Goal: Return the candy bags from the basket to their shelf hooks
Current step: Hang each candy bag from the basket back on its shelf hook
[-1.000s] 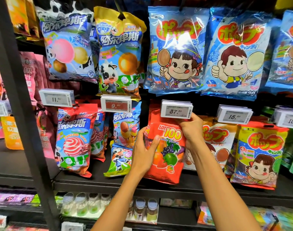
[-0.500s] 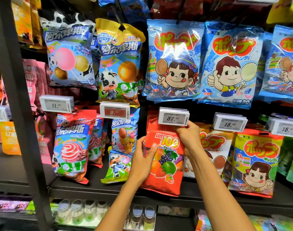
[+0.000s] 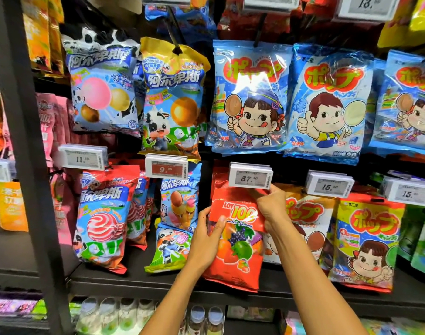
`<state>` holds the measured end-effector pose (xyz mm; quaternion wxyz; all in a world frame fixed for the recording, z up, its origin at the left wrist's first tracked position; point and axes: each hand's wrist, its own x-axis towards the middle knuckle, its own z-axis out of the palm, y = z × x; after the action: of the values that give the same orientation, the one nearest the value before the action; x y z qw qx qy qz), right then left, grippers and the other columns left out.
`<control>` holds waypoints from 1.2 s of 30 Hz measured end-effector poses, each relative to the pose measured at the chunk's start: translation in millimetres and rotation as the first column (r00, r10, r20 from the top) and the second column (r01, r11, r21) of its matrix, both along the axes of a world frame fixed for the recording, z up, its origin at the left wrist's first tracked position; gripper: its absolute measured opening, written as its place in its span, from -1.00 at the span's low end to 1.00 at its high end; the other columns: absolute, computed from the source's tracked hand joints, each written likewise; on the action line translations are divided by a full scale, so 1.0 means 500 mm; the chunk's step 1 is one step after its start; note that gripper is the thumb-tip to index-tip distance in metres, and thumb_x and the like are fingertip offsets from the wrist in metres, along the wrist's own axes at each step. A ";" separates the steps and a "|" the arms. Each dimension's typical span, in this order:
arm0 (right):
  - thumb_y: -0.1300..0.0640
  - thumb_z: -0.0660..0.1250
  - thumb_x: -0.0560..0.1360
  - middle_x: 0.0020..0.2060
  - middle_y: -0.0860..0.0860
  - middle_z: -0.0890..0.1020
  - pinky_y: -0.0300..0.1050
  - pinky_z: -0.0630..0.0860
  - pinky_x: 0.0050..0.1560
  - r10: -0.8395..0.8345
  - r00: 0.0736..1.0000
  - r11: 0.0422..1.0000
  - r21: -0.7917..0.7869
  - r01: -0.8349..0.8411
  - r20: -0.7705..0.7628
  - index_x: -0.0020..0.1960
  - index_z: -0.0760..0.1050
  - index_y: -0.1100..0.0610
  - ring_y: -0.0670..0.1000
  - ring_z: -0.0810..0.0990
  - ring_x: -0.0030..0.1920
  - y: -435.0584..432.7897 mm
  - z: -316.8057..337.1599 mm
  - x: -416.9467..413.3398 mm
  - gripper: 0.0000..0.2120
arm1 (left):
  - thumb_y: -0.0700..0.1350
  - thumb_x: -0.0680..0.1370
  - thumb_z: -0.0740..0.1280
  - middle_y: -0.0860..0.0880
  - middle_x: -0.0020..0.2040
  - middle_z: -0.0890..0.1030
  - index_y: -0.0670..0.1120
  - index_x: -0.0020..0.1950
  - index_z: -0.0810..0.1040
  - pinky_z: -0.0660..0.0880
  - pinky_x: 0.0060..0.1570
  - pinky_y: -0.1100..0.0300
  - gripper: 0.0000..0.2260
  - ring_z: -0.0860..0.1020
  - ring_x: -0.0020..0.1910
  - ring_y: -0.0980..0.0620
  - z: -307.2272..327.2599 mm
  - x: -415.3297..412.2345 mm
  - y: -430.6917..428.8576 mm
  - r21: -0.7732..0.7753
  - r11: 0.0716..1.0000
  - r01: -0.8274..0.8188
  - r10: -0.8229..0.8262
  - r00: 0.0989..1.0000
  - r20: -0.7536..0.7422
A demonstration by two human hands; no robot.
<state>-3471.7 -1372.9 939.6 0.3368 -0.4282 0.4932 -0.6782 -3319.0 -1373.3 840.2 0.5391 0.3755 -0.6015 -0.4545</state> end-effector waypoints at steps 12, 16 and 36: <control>-0.17 0.29 0.54 0.37 -0.12 0.31 -0.13 0.28 0.30 -0.490 0.763 0.870 -0.294 0.396 -0.423 0.47 0.19 -0.28 -0.13 0.30 0.36 0.060 -0.191 0.048 -0.46 | 0.32 0.46 0.26 0.07 0.36 0.51 0.07 0.47 0.32 0.38 0.39 -0.04 -0.36 0.46 0.35 0.10 -0.028 -0.028 -0.026 0.011 1.000 -0.008 0.008 1.000 0.030; -0.18 0.27 0.55 0.42 -0.14 0.31 -0.15 0.23 0.32 -0.391 0.814 0.918 -0.249 0.310 -0.429 0.48 0.13 -0.34 -0.21 0.27 0.37 0.050 -0.200 0.034 -0.44 | 0.29 0.47 0.30 0.06 0.35 0.52 0.11 0.47 0.29 0.44 0.34 -0.06 -0.38 0.49 0.33 0.07 -0.034 -0.033 -0.028 0.015 1.000 -0.019 0.019 1.000 0.016; 0.18 0.34 0.54 0.34 0.05 0.51 -0.33 0.46 0.19 -0.395 0.872 0.916 -0.193 0.351 -0.290 0.43 0.39 0.11 -0.20 0.52 0.24 0.145 -0.272 0.027 -0.54 | -0.37 0.41 0.48 -0.18 0.27 0.52 -0.30 0.34 0.41 0.43 0.26 0.19 -0.47 0.49 0.18 -0.02 -0.073 0.033 0.051 -0.041 0.993 -0.113 0.116 0.991 0.062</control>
<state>-3458.1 -1300.5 803.8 0.0845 -0.4514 0.5683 -0.6827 -3302.7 -1347.6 803.7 0.5515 0.4139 -0.6042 -0.3993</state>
